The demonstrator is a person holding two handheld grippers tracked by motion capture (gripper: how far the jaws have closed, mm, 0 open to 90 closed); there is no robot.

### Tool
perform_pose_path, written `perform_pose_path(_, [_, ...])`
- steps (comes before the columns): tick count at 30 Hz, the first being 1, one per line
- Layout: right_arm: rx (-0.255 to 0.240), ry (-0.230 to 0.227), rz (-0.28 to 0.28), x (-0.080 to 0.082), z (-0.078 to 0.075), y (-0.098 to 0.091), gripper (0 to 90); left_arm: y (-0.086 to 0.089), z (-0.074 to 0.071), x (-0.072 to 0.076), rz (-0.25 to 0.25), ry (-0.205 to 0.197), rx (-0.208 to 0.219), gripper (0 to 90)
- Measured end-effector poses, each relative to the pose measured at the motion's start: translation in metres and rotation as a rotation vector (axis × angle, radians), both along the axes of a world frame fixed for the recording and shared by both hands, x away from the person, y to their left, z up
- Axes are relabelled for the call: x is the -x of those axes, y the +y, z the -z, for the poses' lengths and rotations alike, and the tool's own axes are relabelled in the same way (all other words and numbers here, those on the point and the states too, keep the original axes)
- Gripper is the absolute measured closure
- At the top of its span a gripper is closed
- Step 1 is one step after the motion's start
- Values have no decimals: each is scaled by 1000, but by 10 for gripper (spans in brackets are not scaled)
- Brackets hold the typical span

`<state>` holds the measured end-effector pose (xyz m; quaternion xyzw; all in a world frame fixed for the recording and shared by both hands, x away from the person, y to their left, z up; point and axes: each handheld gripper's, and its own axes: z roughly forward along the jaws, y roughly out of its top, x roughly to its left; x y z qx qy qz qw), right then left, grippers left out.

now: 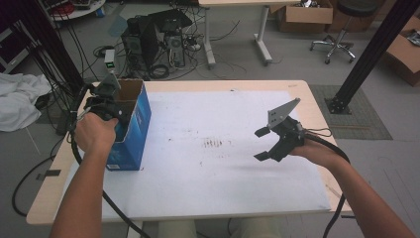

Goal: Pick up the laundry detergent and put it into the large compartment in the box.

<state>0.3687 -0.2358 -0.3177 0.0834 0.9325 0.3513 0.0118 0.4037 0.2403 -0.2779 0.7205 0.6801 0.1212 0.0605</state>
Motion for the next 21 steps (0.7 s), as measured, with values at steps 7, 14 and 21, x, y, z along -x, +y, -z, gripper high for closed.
perform_pose_path(7, [8,1,3,0,1,-1,169,3,4,1,0,-2,14,379])
perform_pose_path(14, [5,0,3,1,0,0,169,6,5,1,-6,3,28,375])
perform_pose_path(21, [10,3,4,3,1,1,169,9,5,0,0,7,44,356])
